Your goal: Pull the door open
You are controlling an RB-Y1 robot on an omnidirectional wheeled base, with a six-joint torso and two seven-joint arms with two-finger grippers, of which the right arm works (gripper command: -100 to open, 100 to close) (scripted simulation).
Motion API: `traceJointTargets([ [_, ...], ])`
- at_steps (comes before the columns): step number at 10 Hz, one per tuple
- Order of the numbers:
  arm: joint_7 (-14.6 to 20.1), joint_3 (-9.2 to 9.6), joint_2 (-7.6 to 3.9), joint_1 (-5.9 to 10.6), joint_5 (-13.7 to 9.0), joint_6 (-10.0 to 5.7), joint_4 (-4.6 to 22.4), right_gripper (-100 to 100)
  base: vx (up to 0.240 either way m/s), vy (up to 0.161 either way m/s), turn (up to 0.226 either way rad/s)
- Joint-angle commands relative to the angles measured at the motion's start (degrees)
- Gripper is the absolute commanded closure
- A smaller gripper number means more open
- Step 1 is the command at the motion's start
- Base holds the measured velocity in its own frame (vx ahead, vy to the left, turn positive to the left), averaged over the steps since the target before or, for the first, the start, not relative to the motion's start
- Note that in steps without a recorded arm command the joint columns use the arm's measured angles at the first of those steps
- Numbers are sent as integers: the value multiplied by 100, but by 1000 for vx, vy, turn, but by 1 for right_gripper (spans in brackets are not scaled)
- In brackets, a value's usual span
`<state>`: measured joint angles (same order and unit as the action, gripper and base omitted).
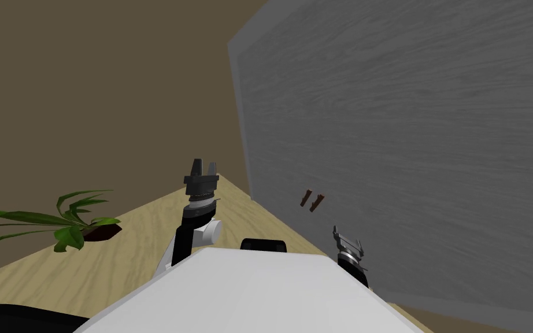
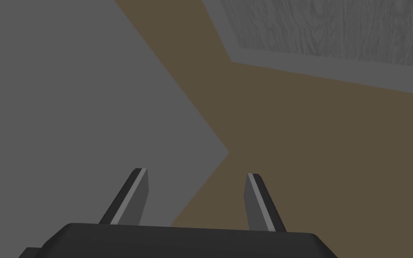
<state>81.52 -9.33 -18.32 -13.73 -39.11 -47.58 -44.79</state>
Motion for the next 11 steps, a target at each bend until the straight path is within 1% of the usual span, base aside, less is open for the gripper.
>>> traceJointTargets([
  [1,43,92,19,167,45,-10,-3,-100,211,-11,162],
  [3,56,179,63,307,87,-5,-71,-100,225,0,140],
  [4,56,179,63,307,87,-5,-71,-100,130,15,47],
  [5,56,179,63,307,87,-5,-71,-100,12,12,-47],
  [6,69,267,107,446,130,1,-140,-100,87,6,84],
  [8,69,267,107,446,130,1,-140,-100,80,7,13],
  [11,69,267,107,446,130,1,-140,-100,-6,5,-1],
])
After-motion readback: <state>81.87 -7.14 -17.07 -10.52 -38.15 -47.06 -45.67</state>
